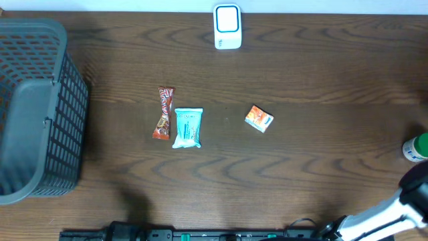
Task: Scan the item barcode
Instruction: 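Move the jar to the right table edge and set it down, then move the right gripper back over the orange snack packet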
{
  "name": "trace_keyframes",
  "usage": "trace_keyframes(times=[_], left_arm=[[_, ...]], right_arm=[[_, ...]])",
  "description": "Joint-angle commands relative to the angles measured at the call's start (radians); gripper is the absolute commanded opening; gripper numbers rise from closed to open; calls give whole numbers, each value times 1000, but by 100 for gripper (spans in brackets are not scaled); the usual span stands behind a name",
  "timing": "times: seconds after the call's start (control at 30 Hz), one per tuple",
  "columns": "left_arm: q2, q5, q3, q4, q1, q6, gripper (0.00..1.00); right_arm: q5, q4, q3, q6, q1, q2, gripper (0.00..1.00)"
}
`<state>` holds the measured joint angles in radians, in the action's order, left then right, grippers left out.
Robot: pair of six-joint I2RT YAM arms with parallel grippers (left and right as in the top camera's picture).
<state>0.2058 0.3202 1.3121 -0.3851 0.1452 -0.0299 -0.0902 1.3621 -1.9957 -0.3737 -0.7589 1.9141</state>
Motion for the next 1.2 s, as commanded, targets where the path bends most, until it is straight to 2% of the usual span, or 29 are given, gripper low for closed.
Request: trace_keyframes(times=[0.0,0.13,0.27,0.3,0.43,0.57,0.83,1.17], left_arm=[[-2,6,-1,6,-5,-10,98],[-2,6,-1,6,-5,-10,98],[-1,6,-1,6,-5,-10,98],[-2,6,-1,6,-5,-10,98],[-2,6,-1,6,-4,-10,98],[-2,6,-1,9,-5,-10,98],[-2,6,-1,21,-5,-10,98],[-2,6,-1,29,-5,-9,98]], right_arm=[[97,29,-19,-65,43,-105,99],[242,97,-18,-42,145,-157,99],[253,157,-3,-3,298,-156,99],[254,161,8,-3,341,-156,94],[253,101,98,-16,532,-156,35],[254,-45,265,-52,716,-155,2],[253,-415,631,-150,1000,-155,1],[195,-748,835,-174,1094,-153,1]])
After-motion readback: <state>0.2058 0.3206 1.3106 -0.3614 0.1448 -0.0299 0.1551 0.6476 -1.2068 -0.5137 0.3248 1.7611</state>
